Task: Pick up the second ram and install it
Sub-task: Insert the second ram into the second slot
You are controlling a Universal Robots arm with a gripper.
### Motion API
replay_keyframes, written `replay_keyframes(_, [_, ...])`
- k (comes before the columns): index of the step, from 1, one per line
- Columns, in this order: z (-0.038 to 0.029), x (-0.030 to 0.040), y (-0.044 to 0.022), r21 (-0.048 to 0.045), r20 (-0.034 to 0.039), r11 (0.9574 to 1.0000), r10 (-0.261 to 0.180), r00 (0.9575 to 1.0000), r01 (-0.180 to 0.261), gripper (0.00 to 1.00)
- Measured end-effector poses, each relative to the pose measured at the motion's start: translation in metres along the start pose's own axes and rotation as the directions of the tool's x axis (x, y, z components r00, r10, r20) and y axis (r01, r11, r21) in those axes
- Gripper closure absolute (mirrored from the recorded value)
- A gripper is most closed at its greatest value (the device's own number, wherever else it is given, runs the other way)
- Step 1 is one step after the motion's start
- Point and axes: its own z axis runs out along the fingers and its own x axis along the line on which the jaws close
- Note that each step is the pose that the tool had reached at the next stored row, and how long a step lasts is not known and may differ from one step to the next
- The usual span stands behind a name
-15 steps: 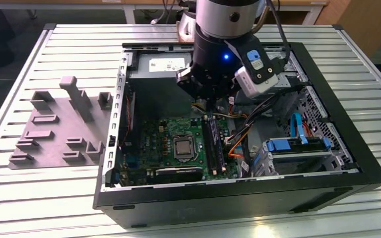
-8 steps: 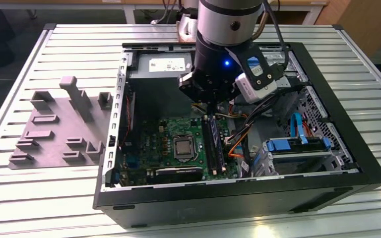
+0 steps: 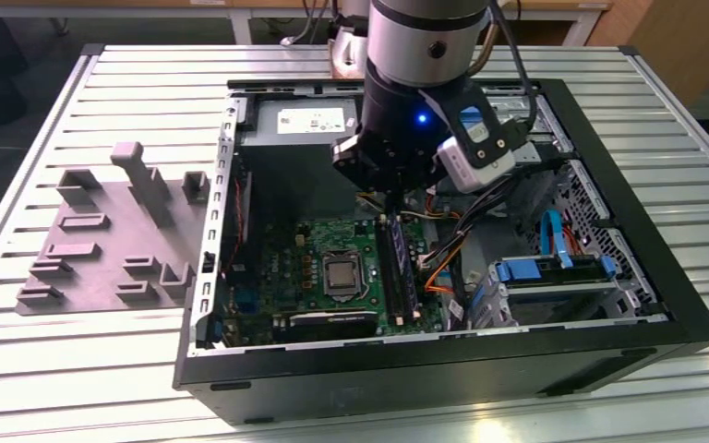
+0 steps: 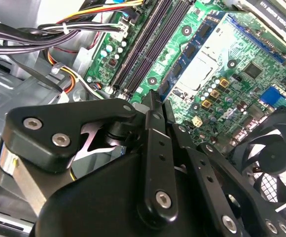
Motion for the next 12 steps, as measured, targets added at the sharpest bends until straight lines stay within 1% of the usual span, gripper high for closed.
replay_keyframes(12, [0.0006,0.0,0.0,0.0002,0.0,1.0,0.002,1.0,-0.002,0.86])
